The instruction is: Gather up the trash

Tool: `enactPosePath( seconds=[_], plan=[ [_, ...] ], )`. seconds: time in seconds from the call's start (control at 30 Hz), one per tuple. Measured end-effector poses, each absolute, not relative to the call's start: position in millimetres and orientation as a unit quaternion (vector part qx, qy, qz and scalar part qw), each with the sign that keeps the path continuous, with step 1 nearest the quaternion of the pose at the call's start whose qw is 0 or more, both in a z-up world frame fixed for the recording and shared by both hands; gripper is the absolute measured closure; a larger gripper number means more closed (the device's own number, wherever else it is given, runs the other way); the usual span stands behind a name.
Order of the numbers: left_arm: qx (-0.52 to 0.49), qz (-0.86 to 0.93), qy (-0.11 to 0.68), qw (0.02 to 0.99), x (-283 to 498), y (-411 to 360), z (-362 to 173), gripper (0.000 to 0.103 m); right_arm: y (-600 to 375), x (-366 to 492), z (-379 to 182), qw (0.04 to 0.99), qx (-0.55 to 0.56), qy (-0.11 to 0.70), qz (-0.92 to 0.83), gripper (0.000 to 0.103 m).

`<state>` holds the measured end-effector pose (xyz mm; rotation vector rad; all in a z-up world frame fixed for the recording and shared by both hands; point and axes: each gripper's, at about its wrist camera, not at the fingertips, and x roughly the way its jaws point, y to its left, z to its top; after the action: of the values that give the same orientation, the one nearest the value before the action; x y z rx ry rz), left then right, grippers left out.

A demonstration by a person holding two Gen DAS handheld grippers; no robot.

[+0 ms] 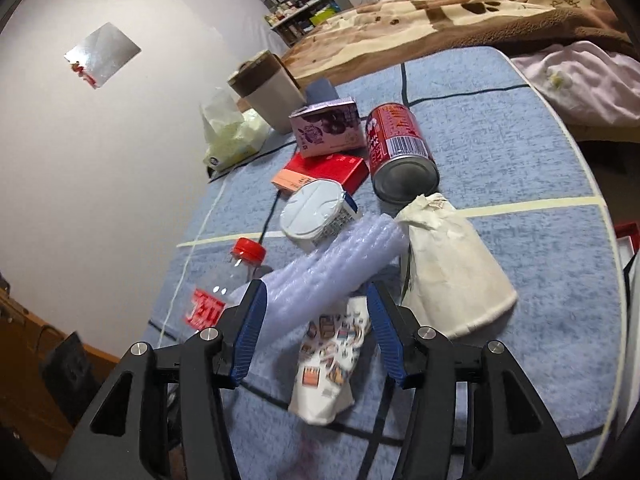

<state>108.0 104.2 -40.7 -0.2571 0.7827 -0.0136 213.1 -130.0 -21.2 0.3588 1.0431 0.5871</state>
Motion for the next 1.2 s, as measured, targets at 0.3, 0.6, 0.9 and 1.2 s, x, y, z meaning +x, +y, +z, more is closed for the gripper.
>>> enactPosePath(
  seconds=[0.3, 0.6, 0.9, 1.2],
  plan=[
    [-0.117, -0.017, 0.375, 0.92, 112.2, 102.8, -41.7, 0.041, -123.4, 216.0, -22.9, 0.818, 0.153, 0.48, 0.278, 0.097],
    [-0.114, -0.015, 0.38, 0.918, 107.2, 95.4, -40.0, 0.041, -141.3, 201.2, -2.6, 0.829, 0.151, 0.454, 0.288, 0.1],
    [-0.118, -0.003, 0.378, 0.918, 95.4, 92.9, -34.7, 0.041, -153.3, 210.5, -12.1, 0.812, 0.208, 0.477, 0.266, 0.061],
    [-0.12, -0.002, 0.368, 0.922, 95.6, 103.8, -32.3, 0.041, -131.6, 233.0, -36.8, 0.785, 0.238, 0.506, 0.267, 0.043]
  ],
)
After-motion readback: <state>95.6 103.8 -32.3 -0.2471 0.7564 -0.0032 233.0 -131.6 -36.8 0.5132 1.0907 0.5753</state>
